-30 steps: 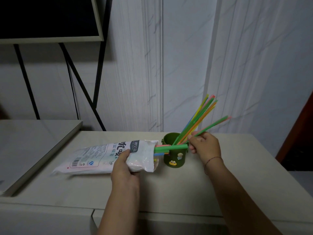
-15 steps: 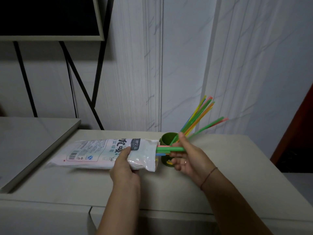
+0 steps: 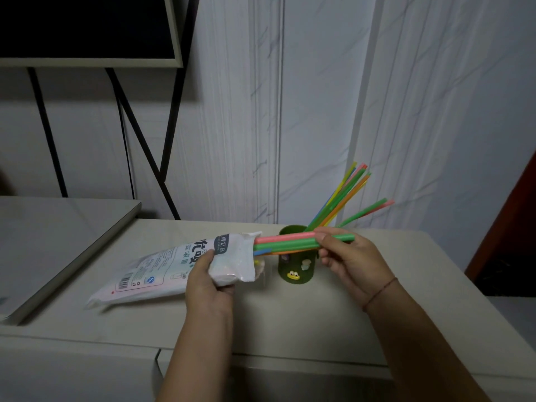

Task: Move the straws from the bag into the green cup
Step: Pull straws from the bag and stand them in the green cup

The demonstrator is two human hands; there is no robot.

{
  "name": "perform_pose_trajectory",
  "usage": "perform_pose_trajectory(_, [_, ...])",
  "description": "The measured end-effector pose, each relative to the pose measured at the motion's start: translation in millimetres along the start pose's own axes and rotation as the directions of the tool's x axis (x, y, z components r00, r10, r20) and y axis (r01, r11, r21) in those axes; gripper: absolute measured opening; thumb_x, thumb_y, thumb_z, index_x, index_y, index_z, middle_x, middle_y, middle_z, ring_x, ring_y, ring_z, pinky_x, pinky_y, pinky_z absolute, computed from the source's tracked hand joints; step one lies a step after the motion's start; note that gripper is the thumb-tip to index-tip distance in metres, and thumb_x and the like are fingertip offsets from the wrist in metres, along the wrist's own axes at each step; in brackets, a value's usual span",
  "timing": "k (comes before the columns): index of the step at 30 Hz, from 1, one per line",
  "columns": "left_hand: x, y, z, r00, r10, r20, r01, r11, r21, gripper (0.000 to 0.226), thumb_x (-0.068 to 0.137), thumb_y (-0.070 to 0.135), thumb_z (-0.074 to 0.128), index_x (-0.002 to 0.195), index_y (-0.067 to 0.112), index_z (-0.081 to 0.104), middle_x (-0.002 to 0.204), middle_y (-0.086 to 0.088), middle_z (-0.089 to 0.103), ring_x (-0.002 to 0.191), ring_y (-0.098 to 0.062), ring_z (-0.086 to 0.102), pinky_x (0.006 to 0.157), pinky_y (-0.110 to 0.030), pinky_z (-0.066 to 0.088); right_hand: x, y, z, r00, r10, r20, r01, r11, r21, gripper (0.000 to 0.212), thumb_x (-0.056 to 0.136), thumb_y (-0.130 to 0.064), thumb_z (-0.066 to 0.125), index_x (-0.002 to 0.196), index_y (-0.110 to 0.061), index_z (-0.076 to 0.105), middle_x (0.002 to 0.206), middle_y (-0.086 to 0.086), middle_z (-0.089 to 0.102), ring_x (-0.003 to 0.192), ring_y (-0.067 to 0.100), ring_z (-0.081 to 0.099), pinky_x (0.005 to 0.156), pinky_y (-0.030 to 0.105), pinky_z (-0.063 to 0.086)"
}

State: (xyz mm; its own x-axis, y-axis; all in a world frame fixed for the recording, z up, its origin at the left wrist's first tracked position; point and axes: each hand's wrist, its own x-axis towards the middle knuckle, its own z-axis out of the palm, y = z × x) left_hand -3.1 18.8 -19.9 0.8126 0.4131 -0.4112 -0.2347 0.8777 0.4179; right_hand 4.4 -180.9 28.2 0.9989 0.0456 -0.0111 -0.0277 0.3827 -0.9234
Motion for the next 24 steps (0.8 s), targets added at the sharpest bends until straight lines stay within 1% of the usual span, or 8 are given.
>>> perform_pose_trajectory(5, [-5,-7,3,0.998,-0.021,0.067,0.022,1.000,-0.008,0.053,0.084,0.000,0.062,0.132,0.016,0.048,0.125,-0.011,0.065,0.114,-0.029,0.063,0.100,-0.061,0.042,3,7,3,0.992,0.076,0.100,-0.083,0.994,0.067,0.015,0.089,0.002,0.052,0.091,0.001,0.066,0.066,0.006,0.055,0.046,0.004,0.049,0.042,0.014,0.042])
perform_pose_trajectory(9, [-20,-18,13,0.992,-0.078,0.098,0.075,0.997,0.035,0.032,0.085,0.003,0.063,0.114,0.016,0.058,0.110,-0.009,0.069,0.101,-0.024,0.067,0.093,-0.053,0.049,0,17,15,0.985,0.090,0.145,-0.092,0.996,0.005,0.015,0.087,0.002,0.054,0.095,0.003,0.068,0.067,0.006,0.062,0.049,0.004,0.053,0.047,0.014,0.047])
perform_pose_trajectory(13, [-17,-19,11,0.991,-0.095,0.095,0.092,0.995,0.033,0.033,0.086,0.003,0.062,0.117,0.015,0.058,0.121,-0.010,0.067,0.114,-0.027,0.063,0.100,-0.056,0.045,-2,18,19,0.990,0.069,0.122,-0.059,0.995,-0.086,0.013,0.085,0.003,0.059,0.094,0.003,0.068,0.064,0.005,0.063,0.048,0.004,0.054,0.048,0.014,0.047])
perform_pose_trajectory(16, [-13,-10,9,0.993,-0.110,0.052,0.110,0.994,0.009,0.051,0.087,0.004,0.059,0.136,0.014,0.049,0.125,-0.009,0.065,0.112,-0.027,0.064,0.075,-0.056,0.056,-2,11,15,0.996,0.040,0.074,-0.034,0.996,-0.088,0.011,0.084,0.006,0.058,0.083,0.000,0.067,0.058,0.005,0.058,0.045,0.005,0.054,0.046,0.014,0.047])
perform_pose_trajectory(18, [-14,-3,10,0.990,-0.128,0.051,0.129,0.992,-0.004,0.044,0.090,0.006,0.055,0.133,0.013,0.049,0.115,-0.008,0.067,0.095,-0.027,0.066,0.041,-0.051,0.054,-3,4,9,0.998,0.026,0.053,-0.022,0.997,-0.068,0.012,0.085,0.007,0.056,0.081,0.001,0.066,0.060,0.007,0.056,0.045,0.005,0.052,0.045,0.013,0.046])
perform_pose_trajectory(19, [-15,0,10,0.991,-0.128,0.048,0.129,0.992,-0.011,0.036,0.092,0.006,0.053,0.128,0.013,0.050,0.106,-0.009,0.067,0.084,-0.026,0.065,0.033,-0.044,0.050,-2,1,5,0.999,0.020,0.042,-0.018,0.999,-0.050,0.012,0.085,0.008,0.055,0.081,0.002,0.065,0.062,0.007,0.056,0.044,0.004,0.052,0.045,0.013,0.045])
perform_pose_trajectory(22, [-19,5,11,0.992,-0.116,0.043,0.117,0.993,-0.020,0.020,0.094,0.008,0.050,0.114,0.013,0.053,0.090,-0.008,0.063,0.062,-0.025,0.067,0.029,-0.037,0.046,-1,-9,-4,1.000,0.013,0.014,-0.013,1.000,0.024,0.011,0.086,0.005,0.054,0.083,0.003,0.063,0.067,0.007,0.054,0.043,0.004,0.050,0.043,0.011,0.043])
perform_pose_trajectory(24, [-19,5,11,0.991,-0.125,0.054,0.125,0.992,-0.001,0.021,0.094,0.008,0.050,0.115,0.013,0.052,0.089,-0.008,0.064,0.062,-0.025,0.067,0.029,-0.038,0.047,1,-11,-5,1.000,0.025,0.003,-0.026,0.996,0.087,0.008,0.087,0.002,0.054,0.086,0.003,0.062,0.068,0.005,0.052,0.043,0.004,0.049,0.042,0.011,0.041])
